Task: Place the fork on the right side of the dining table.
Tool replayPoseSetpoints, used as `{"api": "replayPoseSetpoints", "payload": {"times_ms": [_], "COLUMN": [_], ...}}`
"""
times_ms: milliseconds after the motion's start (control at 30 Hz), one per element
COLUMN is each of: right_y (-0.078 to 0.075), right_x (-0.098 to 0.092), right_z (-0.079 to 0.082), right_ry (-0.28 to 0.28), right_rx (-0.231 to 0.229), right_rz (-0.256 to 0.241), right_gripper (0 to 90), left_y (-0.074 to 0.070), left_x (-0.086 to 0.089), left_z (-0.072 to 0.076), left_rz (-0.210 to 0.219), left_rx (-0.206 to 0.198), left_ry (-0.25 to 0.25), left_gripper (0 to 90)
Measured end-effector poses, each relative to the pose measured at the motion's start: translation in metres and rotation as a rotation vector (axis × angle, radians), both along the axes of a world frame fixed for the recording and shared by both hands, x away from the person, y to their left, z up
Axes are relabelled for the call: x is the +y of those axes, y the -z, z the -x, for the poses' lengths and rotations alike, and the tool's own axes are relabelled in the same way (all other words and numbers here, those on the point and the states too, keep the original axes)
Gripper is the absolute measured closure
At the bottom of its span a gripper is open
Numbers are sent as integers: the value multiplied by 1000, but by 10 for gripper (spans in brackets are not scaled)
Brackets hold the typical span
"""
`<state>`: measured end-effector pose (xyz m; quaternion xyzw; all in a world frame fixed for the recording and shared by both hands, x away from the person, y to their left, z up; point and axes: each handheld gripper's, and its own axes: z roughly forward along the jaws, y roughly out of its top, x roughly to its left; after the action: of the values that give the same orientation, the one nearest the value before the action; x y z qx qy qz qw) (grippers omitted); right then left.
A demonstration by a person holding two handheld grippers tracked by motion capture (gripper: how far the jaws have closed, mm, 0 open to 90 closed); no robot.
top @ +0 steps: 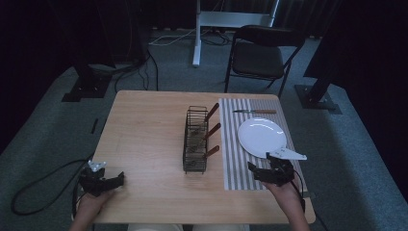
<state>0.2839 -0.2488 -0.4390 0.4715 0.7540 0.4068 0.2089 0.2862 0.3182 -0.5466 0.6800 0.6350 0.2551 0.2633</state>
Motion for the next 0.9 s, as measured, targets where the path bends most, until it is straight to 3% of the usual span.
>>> {"api": "replayPoseSetpoints", "payload": {"times_ms": [200, 900], "right_y": [-11, -27], "right_x": [12, 46], "right_z": [-11, -48], "right_ry": [-21, -85], "right_rx": [-25, -38], "right_rz": [-1, -17], "right_gripper": [193, 211], "left_y": [0, 0], "left_x": [0, 0], "left_z": [0, 0], "left_rz": [0, 0], "left_rx": [-1, -1], "left_ry": [0, 0], "left_gripper": [2, 3]}}
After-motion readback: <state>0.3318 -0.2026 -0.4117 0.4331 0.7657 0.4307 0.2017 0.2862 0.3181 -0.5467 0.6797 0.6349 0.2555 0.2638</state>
